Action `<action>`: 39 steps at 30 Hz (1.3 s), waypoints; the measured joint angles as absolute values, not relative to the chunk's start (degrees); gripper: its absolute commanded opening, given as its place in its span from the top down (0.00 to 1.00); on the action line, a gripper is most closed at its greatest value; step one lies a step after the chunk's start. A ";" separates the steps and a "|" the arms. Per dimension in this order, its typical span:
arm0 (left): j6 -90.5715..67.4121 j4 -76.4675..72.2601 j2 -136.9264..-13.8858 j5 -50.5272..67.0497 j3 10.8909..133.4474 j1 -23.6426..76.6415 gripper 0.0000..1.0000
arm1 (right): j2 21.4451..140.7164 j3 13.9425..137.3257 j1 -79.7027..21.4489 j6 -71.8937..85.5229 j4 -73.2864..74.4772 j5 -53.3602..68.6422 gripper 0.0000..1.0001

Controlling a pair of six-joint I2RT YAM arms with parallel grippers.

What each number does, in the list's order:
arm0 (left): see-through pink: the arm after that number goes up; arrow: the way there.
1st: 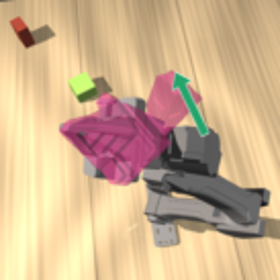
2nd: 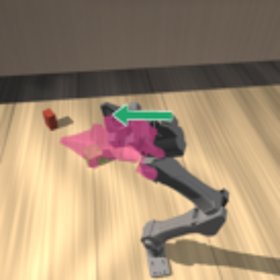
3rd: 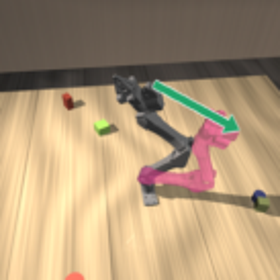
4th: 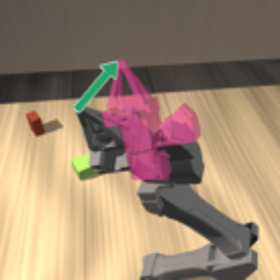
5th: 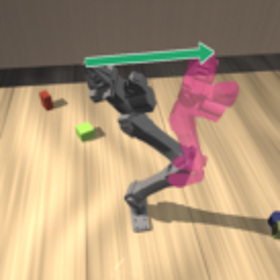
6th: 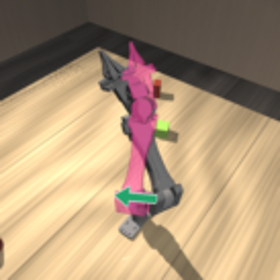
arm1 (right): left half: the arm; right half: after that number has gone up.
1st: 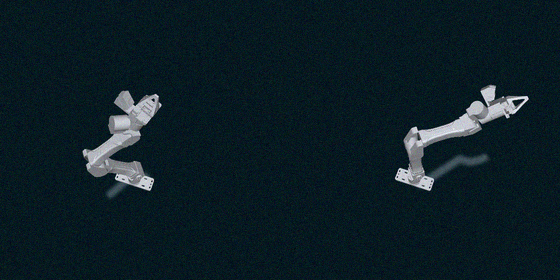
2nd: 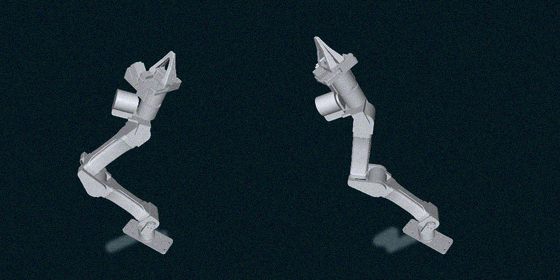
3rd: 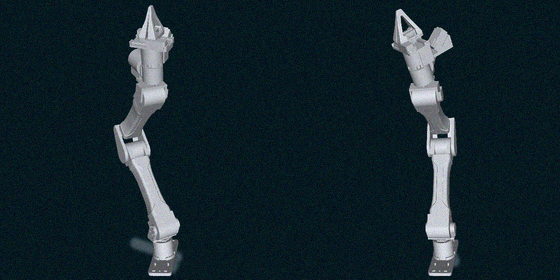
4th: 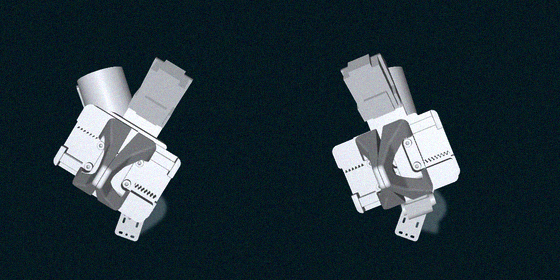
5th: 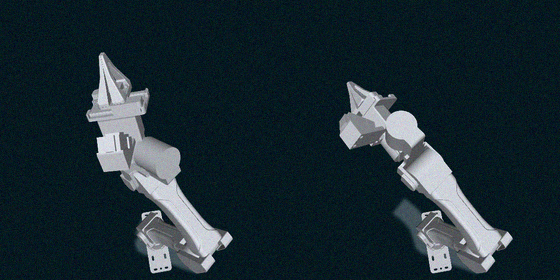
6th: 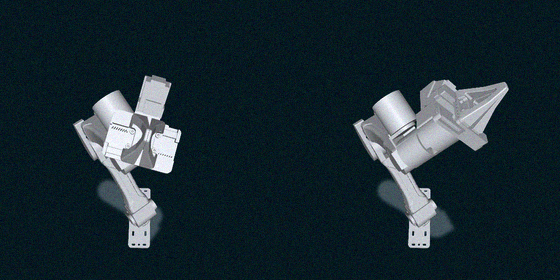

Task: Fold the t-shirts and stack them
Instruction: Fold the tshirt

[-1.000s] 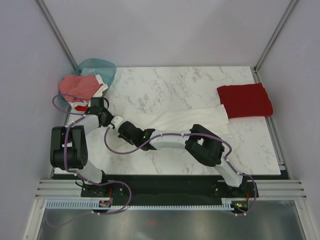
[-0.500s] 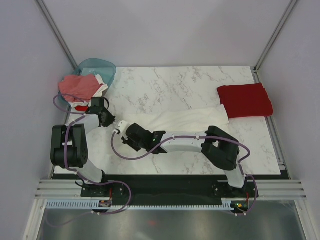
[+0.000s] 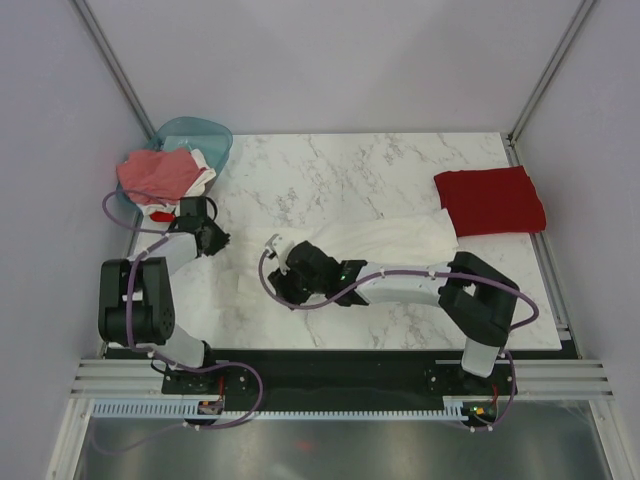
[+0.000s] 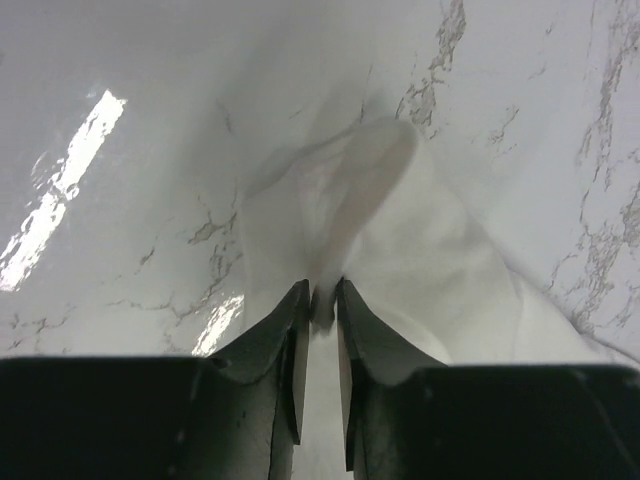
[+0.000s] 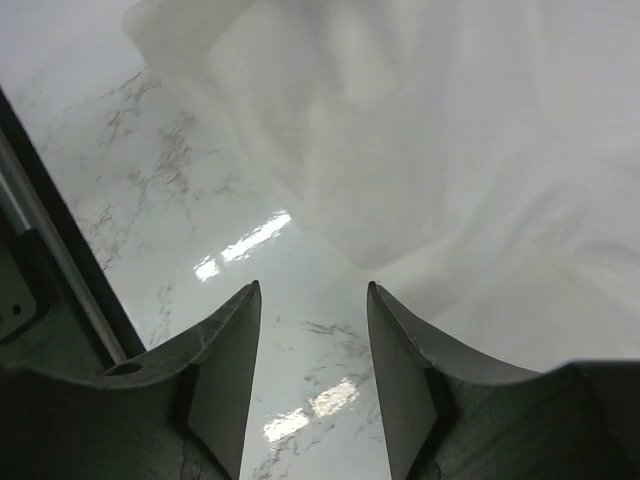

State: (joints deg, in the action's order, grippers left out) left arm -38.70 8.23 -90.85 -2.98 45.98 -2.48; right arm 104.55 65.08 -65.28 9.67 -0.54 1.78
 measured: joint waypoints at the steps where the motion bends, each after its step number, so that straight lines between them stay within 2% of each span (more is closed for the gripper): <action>1: -38.70 8.14 -89.69 -3.05 45.34 -2.48 0.72 | 103.50 64.25 -64.14 10.76 -0.97 1.48 0.47; 2: -38.70 8.19 -88.27 -3.14 44.58 -2.48 0.69 | 102.63 63.70 -62.87 12.21 -1.41 0.93 0.48; 3: -38.70 8.19 -86.63 -3.22 43.72 -2.48 0.59 | 102.10 63.40 -61.36 13.54 -1.83 0.21 0.50; 9: -38.52 8.05 -75.16 -4.49 38.44 -2.17 0.41 | 102.28 62.87 -54.37 21.02 -2.83 -0.47 0.50; 12: -38.57 7.92 -65.39 -4.27 33.56 -1.80 0.32 | 103.83 62.83 -52.99 23.57 -3.20 1.21 0.49; 18: -38.98 9.74 -46.15 -1.08 25.23 -1.34 0.37 | 108.55 62.83 -52.07 27.53 -3.31 6.26 0.54; 22: -39.27 12.32 -39.94 2.57 22.83 -0.95 0.41 | 109.71 62.81 -51.57 29.91 -3.46 8.56 0.57; 23: -39.29 13.15 -39.20 3.62 22.57 -0.86 0.42 | 109.71 62.81 -51.46 30.39 -3.68 9.06 0.62; 27: -39.31 16.05 -40.25 6.83 22.57 -0.23 0.46 | 109.91 62.78 -51.18 32.12 -4.05 10.50 0.74; 32: -39.33 18.72 -47.22 7.90 23.59 4.91 0.50 | 111.11 62.74 -50.83 34.00 -4.62 12.08 0.91; 39: -39.35 22.44 -49.71 5.80 25.10 9.26 0.51 | 111.28 62.37 -50.02 35.40 -5.34 13.47 0.94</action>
State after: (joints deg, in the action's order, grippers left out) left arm -39.35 22.44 -49.71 5.80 25.10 9.26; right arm 111.28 62.37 -50.02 35.40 -5.34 13.47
